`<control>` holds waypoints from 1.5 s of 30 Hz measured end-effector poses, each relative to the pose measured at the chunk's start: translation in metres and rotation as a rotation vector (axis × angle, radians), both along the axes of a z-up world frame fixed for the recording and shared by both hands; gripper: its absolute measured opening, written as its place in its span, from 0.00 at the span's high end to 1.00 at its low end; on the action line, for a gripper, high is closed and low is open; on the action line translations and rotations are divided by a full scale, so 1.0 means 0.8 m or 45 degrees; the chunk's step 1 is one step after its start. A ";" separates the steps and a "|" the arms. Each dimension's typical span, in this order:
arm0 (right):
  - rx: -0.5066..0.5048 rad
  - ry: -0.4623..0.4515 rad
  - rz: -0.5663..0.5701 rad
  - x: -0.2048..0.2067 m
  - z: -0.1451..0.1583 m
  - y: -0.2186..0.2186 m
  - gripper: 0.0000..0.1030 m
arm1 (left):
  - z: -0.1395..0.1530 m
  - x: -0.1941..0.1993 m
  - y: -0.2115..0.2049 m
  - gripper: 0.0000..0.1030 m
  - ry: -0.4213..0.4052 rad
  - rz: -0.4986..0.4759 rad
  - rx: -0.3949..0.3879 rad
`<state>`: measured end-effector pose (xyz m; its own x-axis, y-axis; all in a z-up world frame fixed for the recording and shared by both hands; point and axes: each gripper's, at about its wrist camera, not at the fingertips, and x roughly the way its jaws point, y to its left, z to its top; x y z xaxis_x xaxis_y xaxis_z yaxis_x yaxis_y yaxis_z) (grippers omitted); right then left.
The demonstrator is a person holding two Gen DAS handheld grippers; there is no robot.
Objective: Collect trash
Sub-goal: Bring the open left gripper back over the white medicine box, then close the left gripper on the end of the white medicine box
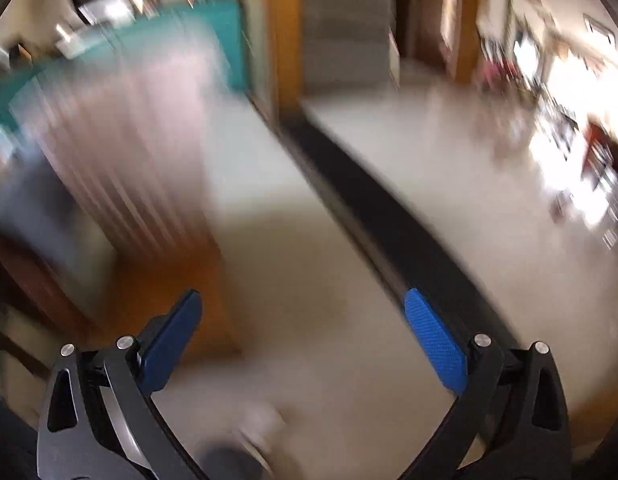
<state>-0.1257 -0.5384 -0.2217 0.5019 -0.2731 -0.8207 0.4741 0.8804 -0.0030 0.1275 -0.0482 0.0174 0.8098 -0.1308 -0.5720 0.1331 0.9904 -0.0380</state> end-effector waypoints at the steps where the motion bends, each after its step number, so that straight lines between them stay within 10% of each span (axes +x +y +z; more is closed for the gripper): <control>1: 0.084 0.067 -0.019 -0.010 -0.047 0.001 0.17 | 0.001 -0.001 0.001 0.05 -0.008 0.004 -0.009; 5: 0.308 0.217 0.017 -0.014 -0.185 0.041 0.25 | -0.006 -0.003 -0.003 0.05 0.000 0.011 0.019; 11: 0.306 0.294 0.100 0.031 -0.256 0.076 0.33 | -0.033 0.007 -0.013 0.05 0.075 0.008 0.093; 14: 0.291 0.385 0.101 0.046 -0.284 0.074 0.69 | -0.048 0.013 -0.022 0.05 0.108 -0.005 0.136; 17: 0.283 0.376 0.068 0.050 -0.280 0.068 0.80 | -0.062 0.023 -0.033 0.05 0.136 -0.001 0.188; 23: 0.324 0.182 0.010 0.030 -0.179 0.035 0.81 | -0.081 0.038 -0.066 0.05 0.138 -0.015 0.297; 31: 0.065 -0.258 0.209 0.074 0.106 0.033 0.80 | -0.101 0.070 -0.113 0.06 0.156 0.155 0.475; 36: -0.054 -0.517 0.399 0.112 0.272 0.062 0.80 | -0.109 0.083 -0.093 0.36 0.263 0.227 0.386; 42: -0.045 -0.531 0.492 0.177 0.332 0.091 0.78 | -0.095 0.074 -0.041 0.77 0.302 0.204 0.151; 44: -0.042 -0.505 0.473 0.204 0.317 0.104 0.58 | -0.083 0.064 -0.020 0.83 0.280 0.171 0.063; 45: -0.034 -0.446 0.435 0.223 0.307 0.102 0.29 | -0.076 0.059 -0.010 0.83 0.264 0.154 0.039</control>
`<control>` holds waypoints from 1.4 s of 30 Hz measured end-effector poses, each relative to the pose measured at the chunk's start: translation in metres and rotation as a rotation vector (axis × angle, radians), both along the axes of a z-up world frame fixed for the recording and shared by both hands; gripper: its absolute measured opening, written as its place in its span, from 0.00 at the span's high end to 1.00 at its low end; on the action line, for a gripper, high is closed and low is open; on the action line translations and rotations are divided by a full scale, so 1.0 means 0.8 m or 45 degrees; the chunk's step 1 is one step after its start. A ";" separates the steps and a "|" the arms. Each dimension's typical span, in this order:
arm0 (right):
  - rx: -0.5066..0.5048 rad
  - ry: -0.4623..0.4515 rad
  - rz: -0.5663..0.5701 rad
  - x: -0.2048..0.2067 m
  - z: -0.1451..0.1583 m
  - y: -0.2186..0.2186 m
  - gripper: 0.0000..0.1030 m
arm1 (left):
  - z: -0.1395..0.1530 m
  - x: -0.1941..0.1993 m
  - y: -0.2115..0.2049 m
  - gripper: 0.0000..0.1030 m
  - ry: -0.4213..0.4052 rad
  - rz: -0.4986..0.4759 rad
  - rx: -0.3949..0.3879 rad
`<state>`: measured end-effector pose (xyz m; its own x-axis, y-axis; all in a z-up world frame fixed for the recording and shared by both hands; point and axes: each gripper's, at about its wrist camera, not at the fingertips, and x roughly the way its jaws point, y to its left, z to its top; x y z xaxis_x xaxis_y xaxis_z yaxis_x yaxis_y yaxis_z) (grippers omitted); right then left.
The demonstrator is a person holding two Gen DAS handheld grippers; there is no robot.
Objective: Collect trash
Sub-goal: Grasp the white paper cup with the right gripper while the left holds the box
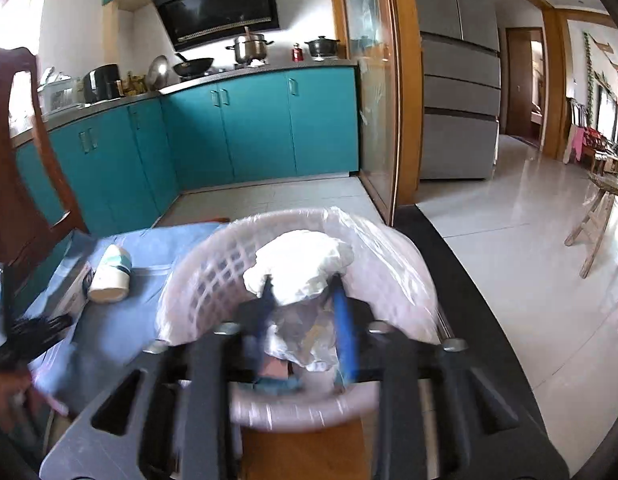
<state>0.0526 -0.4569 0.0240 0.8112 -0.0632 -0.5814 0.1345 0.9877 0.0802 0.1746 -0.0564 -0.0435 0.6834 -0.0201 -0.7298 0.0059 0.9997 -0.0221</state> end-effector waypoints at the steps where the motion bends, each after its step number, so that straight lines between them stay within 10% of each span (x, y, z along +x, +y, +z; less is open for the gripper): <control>1: 0.016 0.022 -0.023 0.007 0.003 0.007 0.17 | 0.008 -0.006 0.009 0.83 -0.021 -0.030 -0.035; 11: 0.344 -0.099 0.031 0.005 0.046 0.098 0.03 | 0.090 -0.068 0.055 0.84 -0.259 -0.158 -0.210; 17: 0.793 0.136 0.302 0.074 0.014 0.213 0.04 | 0.122 -0.079 0.075 0.84 -0.387 -0.137 -0.256; 25: 1.249 0.428 0.225 0.164 -0.086 0.253 0.45 | 0.121 -0.074 0.090 0.83 -0.401 -0.133 -0.275; 30: 1.254 0.431 0.189 0.195 -0.102 0.278 0.60 | 0.120 -0.069 0.099 0.83 -0.385 -0.128 -0.303; 33: 1.173 0.412 0.179 0.206 -0.108 0.289 0.95 | 0.117 -0.066 0.099 0.83 -0.369 -0.130 -0.303; 42: 0.594 0.101 0.301 0.118 0.016 0.288 0.97 | 0.120 -0.070 0.089 0.83 -0.362 -0.150 -0.296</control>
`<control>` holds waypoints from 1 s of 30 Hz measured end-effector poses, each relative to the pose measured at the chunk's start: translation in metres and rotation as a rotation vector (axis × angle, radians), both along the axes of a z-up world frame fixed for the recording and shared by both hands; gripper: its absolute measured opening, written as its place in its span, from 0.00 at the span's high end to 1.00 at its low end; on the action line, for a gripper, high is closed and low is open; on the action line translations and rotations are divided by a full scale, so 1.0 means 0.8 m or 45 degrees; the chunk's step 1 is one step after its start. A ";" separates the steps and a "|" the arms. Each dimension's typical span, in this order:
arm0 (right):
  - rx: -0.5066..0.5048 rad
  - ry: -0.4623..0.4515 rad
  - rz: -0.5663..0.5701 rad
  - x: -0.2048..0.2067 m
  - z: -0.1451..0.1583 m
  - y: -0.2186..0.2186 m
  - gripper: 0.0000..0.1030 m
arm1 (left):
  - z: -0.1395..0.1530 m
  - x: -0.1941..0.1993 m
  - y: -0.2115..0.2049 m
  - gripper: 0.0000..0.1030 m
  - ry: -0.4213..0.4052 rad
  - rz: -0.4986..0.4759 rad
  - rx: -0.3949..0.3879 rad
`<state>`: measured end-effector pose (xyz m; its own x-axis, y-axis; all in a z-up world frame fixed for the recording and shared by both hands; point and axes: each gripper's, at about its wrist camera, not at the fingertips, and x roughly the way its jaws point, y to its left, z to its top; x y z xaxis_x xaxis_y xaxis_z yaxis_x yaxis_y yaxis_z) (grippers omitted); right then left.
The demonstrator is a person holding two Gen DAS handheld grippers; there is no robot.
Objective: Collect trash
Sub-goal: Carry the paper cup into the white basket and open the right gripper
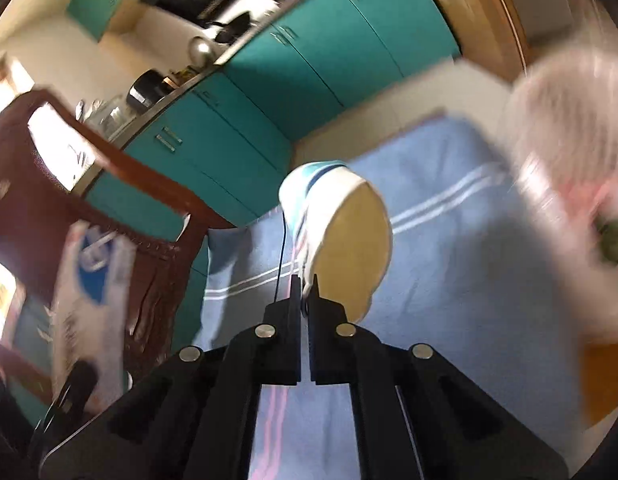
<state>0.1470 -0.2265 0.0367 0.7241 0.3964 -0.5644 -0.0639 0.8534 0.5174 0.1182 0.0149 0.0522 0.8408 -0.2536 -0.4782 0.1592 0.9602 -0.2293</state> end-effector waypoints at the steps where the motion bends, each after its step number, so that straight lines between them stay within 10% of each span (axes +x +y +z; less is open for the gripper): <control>1: -0.079 -0.049 -0.004 -0.015 0.015 -0.003 0.97 | 0.001 -0.001 -0.004 0.83 -0.001 -0.008 0.004; 10: -0.400 -0.245 -0.201 -0.095 0.057 -0.055 0.97 | -0.008 -0.004 -0.030 0.83 0.032 -0.058 0.047; 21: -0.413 -0.241 -0.426 -0.075 0.034 -0.153 0.97 | -0.019 0.007 -0.071 0.83 0.061 -0.110 0.101; 23: -0.390 -0.178 -0.451 -0.065 0.024 -0.172 0.84 | -0.022 0.009 -0.089 0.83 0.069 -0.139 0.114; 25: -0.338 -0.145 -0.517 -0.071 0.019 -0.192 0.30 | -0.027 0.011 -0.107 0.83 0.088 -0.178 0.116; 30: -0.224 -0.242 -0.721 -0.110 0.030 -0.234 0.08 | -0.034 0.027 -0.180 0.83 0.123 -0.312 0.163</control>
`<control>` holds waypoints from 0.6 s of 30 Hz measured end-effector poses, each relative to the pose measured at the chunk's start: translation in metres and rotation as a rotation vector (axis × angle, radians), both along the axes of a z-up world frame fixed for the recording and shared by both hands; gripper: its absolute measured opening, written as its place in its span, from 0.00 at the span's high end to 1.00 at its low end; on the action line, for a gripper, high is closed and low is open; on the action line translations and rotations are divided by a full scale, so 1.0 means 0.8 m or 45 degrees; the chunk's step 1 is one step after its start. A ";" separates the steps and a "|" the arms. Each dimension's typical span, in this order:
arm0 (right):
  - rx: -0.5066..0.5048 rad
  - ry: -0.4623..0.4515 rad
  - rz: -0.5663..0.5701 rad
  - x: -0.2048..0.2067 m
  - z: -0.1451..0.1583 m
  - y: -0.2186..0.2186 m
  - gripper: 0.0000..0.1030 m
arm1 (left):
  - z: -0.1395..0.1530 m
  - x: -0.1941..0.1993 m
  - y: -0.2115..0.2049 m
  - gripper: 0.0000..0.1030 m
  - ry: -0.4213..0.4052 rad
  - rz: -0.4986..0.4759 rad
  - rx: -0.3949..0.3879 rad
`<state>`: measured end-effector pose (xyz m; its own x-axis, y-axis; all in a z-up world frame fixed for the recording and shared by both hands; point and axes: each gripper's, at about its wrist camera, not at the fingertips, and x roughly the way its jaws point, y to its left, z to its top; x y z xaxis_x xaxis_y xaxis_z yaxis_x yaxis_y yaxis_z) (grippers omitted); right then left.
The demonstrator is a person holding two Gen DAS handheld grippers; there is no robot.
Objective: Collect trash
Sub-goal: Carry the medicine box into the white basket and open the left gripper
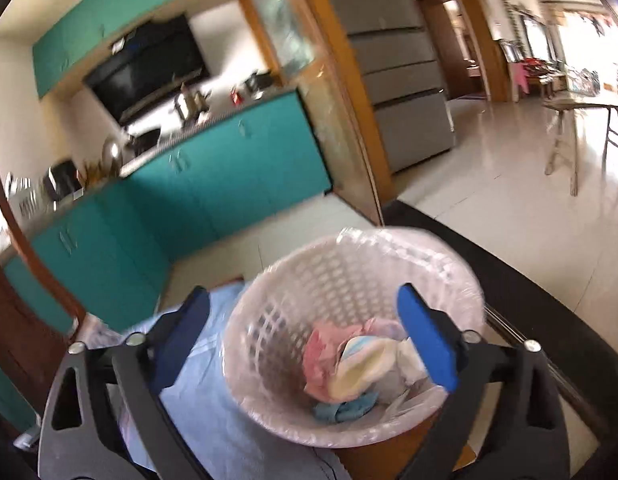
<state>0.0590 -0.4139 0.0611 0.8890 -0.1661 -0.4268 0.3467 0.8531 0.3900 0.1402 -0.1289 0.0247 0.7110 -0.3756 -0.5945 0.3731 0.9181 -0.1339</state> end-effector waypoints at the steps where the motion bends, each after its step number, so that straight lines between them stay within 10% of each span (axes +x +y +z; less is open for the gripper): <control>1: 0.027 -0.013 -0.027 -0.004 0.000 -0.007 0.08 | -0.001 0.004 -0.016 0.83 0.005 -0.032 0.013; 8: 0.195 -0.096 -0.214 -0.033 -0.004 -0.052 0.07 | 0.004 0.053 -0.143 0.73 0.077 -0.238 0.046; 9: 0.198 -0.088 -0.202 -0.031 -0.005 -0.052 0.07 | 0.002 0.061 -0.156 0.62 0.108 -0.259 0.060; 11: 0.195 -0.070 -0.168 -0.026 -0.008 -0.047 0.07 | -0.001 0.068 -0.163 0.05 0.094 -0.191 0.116; 18: 0.077 0.016 0.032 -0.004 -0.005 0.005 0.07 | -0.004 0.039 -0.072 0.03 0.059 -0.034 0.097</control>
<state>0.0557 -0.4096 0.0569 0.8872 -0.1173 -0.4463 0.3305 0.8364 0.4372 0.1714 -0.1864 0.0215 0.6722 -0.3466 -0.6542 0.3928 0.9160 -0.0818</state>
